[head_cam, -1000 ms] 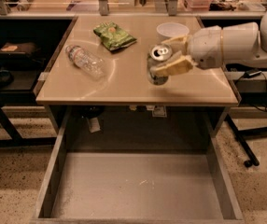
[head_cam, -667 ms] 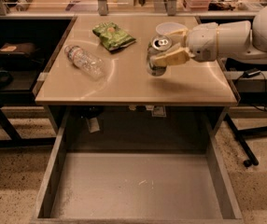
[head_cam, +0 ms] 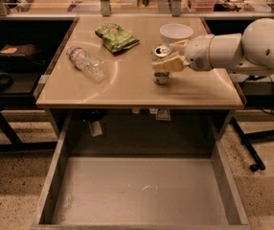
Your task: Pick 7up can from top drawer and place on counter
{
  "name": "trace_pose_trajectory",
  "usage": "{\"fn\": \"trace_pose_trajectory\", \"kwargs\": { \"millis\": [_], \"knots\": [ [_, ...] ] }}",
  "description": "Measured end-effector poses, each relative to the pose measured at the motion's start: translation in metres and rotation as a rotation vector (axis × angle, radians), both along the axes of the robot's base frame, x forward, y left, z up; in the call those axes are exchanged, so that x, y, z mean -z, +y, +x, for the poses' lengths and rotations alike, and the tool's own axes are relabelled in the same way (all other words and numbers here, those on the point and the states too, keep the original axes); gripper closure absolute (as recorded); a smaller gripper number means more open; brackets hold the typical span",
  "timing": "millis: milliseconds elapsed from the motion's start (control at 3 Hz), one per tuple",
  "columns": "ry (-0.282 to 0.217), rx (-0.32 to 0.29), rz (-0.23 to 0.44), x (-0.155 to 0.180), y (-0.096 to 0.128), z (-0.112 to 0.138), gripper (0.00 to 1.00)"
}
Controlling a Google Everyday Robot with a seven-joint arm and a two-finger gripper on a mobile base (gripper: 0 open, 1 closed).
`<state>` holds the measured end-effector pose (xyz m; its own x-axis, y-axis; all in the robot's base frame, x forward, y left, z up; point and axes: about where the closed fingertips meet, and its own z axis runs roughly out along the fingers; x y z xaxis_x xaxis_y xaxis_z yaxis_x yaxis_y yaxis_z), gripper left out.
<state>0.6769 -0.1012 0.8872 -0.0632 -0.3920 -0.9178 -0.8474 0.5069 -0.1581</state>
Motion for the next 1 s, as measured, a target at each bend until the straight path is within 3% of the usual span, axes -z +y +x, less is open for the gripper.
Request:
{"fn": "trace_pose_trajectory", "kwargs": {
  "millis": [333,1000],
  "knots": [
    [0.038,0.014,-0.006,0.0135,0.0046,-0.0006,1.00],
    [0.038,0.014,-0.006,0.0135,0.0048,-0.0006,0.57]
  ]
}}
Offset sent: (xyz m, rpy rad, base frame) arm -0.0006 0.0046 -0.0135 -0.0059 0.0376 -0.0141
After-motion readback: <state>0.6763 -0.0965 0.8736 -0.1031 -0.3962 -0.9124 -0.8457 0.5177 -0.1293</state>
